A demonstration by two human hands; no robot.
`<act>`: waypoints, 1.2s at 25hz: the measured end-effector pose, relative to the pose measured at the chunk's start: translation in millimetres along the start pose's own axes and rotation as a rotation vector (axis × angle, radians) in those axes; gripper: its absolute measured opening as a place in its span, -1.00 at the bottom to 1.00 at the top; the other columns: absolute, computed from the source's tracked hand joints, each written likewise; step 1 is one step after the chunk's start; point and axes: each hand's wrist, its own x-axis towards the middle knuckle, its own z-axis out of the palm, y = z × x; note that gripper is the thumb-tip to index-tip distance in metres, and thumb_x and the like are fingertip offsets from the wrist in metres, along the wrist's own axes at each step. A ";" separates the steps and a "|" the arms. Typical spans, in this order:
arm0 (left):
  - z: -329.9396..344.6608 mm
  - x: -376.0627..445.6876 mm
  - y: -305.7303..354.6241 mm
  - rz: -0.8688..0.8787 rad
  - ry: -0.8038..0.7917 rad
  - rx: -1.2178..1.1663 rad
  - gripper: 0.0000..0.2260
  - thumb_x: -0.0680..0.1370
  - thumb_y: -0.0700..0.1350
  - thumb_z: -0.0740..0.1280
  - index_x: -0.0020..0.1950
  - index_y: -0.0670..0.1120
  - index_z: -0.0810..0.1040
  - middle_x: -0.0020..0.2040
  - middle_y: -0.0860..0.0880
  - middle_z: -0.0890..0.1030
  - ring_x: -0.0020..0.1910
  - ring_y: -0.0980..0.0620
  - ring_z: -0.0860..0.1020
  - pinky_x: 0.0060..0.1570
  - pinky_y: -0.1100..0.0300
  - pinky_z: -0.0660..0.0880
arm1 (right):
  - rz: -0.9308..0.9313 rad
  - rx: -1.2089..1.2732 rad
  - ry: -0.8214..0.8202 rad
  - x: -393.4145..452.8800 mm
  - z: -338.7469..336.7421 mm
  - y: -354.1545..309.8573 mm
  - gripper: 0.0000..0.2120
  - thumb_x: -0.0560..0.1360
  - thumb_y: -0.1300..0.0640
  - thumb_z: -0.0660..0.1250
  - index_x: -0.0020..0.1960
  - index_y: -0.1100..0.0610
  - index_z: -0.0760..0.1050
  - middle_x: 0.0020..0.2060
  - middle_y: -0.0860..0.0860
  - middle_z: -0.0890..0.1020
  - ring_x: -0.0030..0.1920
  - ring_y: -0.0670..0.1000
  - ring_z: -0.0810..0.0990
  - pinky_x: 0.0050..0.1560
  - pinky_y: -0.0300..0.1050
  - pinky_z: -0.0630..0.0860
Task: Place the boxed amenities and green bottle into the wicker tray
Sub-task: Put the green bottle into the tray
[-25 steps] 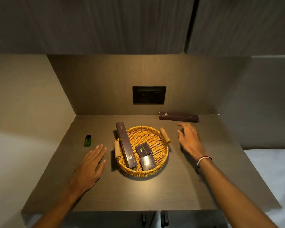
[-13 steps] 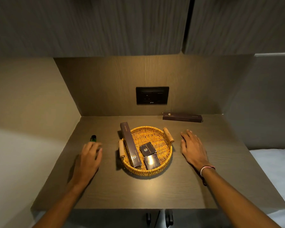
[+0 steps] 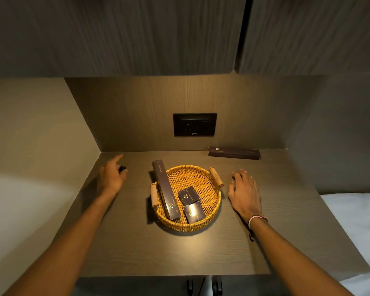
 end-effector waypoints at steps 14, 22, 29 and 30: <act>65.3 -25.3 105.8 0.655 -0.153 0.389 -0.80 0.44 0.00 0.48 0.03 0.00 0.66 0.00 0.02 0.69 0.16 0.00 0.54 0.32 -0.10 0.27 | 0.003 -0.013 0.017 2.1 -2.1 -2.3 -0.67 0.61 0.09 0.15 0.33 0.14 0.45 0.37 0.14 0.48 0.43 0.12 0.41 0.46 0.09 0.35; 61.9 -28.7 103.7 0.638 -0.134 0.513 -0.72 0.46 0.06 0.46 0.11 -0.01 0.61 0.12 -0.01 0.65 0.27 -0.02 0.47 0.33 -0.17 0.20 | -0.007 -0.020 0.032 -0.4 -2.2 -2.3 -0.69 0.61 0.09 0.15 0.31 0.14 0.46 0.35 0.13 0.50 0.42 0.12 0.41 0.45 0.06 0.35; 19.7 -4.9 66.9 0.481 0.239 0.182 -0.66 0.58 0.09 0.27 0.27 -0.04 0.55 0.23 -0.08 0.59 0.25 -0.06 0.49 0.23 -0.13 0.34 | -0.016 -0.008 0.042 0.3 -1.1 -2.5 -0.69 0.61 0.09 0.14 0.31 0.14 0.45 0.33 0.12 0.51 0.38 0.11 0.44 0.44 0.05 0.36; 16.6 -3.1 50.5 0.412 0.233 0.149 -0.65 0.60 0.08 0.24 0.31 -0.05 0.52 0.27 -0.11 0.57 0.27 -0.08 0.49 0.26 -0.14 0.35 | -0.018 -0.008 0.044 0.3 -0.8 -2.4 -0.69 0.61 0.09 0.14 0.31 0.14 0.45 0.33 0.12 0.50 0.38 0.11 0.44 0.44 0.05 0.35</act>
